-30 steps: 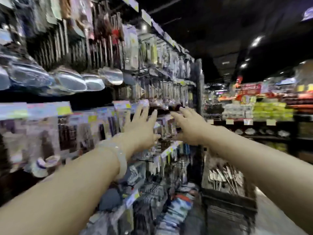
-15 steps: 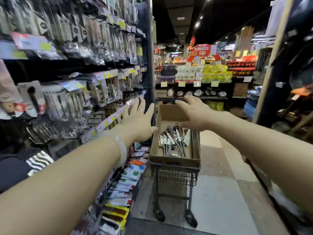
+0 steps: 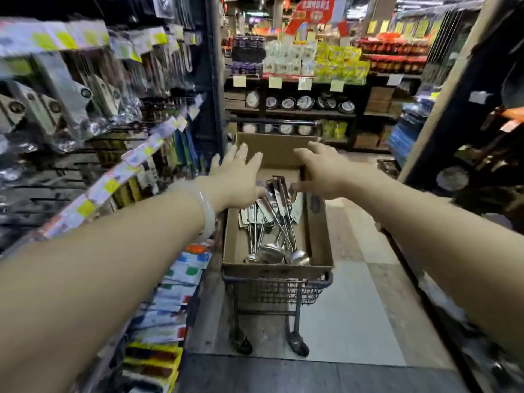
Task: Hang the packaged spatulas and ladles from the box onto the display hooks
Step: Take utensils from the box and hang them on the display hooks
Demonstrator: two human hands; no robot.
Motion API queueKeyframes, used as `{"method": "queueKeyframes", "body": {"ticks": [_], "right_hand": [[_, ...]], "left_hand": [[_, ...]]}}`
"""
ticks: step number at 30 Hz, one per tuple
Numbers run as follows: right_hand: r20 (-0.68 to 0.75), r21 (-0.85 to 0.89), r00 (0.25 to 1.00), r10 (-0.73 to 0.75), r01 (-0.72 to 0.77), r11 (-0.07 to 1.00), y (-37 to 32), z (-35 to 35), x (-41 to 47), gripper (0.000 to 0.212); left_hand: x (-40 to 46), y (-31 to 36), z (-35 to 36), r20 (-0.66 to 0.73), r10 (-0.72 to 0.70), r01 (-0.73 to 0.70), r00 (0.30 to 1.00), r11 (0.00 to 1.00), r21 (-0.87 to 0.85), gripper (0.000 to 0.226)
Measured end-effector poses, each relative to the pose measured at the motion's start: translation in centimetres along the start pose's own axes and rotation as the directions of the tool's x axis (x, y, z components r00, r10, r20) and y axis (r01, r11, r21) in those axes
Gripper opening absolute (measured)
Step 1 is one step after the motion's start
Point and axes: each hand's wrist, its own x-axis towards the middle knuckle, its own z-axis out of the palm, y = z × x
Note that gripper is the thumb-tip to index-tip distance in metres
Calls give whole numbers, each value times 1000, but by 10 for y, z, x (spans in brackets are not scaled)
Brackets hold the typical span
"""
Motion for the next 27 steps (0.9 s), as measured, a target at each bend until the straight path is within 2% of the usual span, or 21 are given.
{"method": "queueKeyframes", "body": {"ticks": [4,6,11,16,23,27], "right_hand": [[65,18,997,44,-46,999,26,47,48,74],[153,62,986,58,-69,996,40,77,79,69],[375,224,924,77,-171,959,76,159,155,65],[547,285,831,98,-294,912,111,244,218,57],[652,336,751,107,-413,846,127,344,261,36],[628,315,762,159,-435,844,125,378,277,31]], "left_hand": [[50,-6,59,143,27,-16,989,997,-76,75],[74,-11,90,219,16,9,976,993,-114,75],[139,-22,159,385,-37,136,922,963,-234,72],[209,-20,210,492,-66,241,868,923,-301,72],[261,-14,274,617,-43,352,786,852,-388,57],[273,-19,304,670,-39,407,741,821,-401,56]]}}
